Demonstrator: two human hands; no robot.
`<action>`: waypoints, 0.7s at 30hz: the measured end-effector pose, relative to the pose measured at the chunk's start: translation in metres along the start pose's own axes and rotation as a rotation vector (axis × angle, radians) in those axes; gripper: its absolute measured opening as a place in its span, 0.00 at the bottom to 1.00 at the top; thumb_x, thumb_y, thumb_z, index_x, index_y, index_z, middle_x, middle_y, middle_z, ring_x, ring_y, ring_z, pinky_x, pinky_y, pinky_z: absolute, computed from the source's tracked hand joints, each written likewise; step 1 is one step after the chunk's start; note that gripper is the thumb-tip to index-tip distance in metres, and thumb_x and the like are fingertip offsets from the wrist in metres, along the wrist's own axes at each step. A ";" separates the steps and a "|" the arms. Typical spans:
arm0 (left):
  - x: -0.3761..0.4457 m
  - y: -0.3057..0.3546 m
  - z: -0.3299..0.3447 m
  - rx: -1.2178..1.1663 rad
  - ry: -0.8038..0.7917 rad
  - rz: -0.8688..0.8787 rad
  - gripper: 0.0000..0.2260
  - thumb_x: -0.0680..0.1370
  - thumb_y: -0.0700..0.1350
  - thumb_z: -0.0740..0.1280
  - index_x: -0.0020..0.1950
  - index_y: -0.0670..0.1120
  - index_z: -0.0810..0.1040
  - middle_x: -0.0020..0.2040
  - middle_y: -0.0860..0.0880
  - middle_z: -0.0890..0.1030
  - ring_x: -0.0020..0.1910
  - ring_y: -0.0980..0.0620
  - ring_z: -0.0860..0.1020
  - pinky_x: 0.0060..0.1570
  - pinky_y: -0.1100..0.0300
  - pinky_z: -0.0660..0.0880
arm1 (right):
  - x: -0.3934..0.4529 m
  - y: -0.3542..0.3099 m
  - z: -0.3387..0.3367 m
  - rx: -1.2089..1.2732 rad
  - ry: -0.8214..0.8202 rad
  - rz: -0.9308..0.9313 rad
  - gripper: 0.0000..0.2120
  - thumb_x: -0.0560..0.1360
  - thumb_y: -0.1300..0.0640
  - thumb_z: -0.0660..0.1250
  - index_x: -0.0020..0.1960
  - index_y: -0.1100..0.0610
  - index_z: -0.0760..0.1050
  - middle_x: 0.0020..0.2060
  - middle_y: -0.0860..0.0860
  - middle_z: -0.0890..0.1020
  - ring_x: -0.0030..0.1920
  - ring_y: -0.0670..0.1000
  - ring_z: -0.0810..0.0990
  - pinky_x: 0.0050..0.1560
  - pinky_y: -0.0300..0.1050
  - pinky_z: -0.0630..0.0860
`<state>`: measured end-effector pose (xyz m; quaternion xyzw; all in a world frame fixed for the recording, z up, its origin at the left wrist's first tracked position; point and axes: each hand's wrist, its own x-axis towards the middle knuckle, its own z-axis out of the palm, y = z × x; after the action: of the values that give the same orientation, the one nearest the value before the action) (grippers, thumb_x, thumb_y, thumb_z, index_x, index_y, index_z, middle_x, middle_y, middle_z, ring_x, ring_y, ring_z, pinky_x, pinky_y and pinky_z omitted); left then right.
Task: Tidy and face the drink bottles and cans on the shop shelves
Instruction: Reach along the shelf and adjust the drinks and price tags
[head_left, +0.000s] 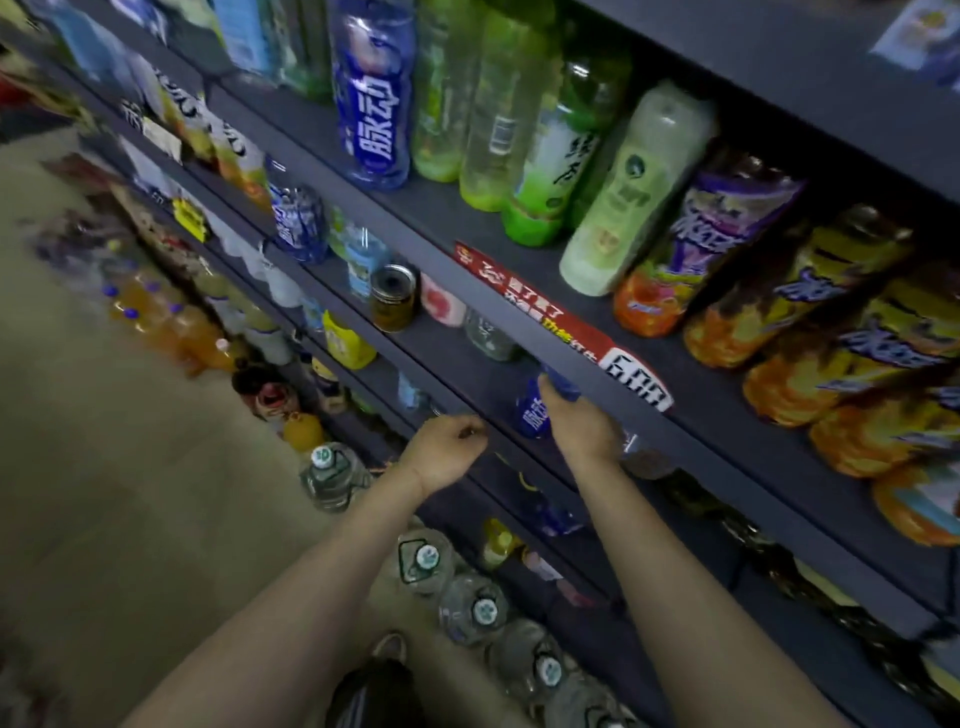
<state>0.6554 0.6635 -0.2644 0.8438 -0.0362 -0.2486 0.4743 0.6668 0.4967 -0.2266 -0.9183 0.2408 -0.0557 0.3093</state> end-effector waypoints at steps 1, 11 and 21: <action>0.003 -0.003 -0.003 -0.013 0.000 -0.003 0.08 0.79 0.42 0.63 0.44 0.49 0.80 0.44 0.48 0.83 0.45 0.49 0.80 0.47 0.57 0.74 | 0.004 0.000 0.003 -0.009 -0.021 0.011 0.35 0.77 0.43 0.67 0.77 0.59 0.62 0.76 0.54 0.65 0.76 0.56 0.61 0.72 0.49 0.60; -0.007 0.008 0.022 0.009 0.030 0.068 0.33 0.65 0.55 0.74 0.68 0.49 0.71 0.60 0.49 0.75 0.59 0.49 0.74 0.58 0.55 0.73 | -0.040 0.022 -0.018 0.305 0.021 -0.039 0.28 0.66 0.49 0.80 0.62 0.59 0.79 0.58 0.50 0.82 0.59 0.45 0.79 0.62 0.31 0.67; -0.148 0.105 0.157 -0.113 -0.069 0.185 0.27 0.57 0.55 0.81 0.52 0.55 0.76 0.48 0.57 0.84 0.48 0.58 0.82 0.53 0.53 0.80 | -0.147 0.143 -0.168 0.520 -0.190 -0.061 0.06 0.72 0.49 0.75 0.45 0.50 0.82 0.40 0.42 0.85 0.41 0.36 0.82 0.44 0.33 0.77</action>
<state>0.4734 0.5270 -0.1883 0.7996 -0.1158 -0.2343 0.5406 0.4374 0.3766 -0.1702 -0.8159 0.1608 -0.0386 0.5540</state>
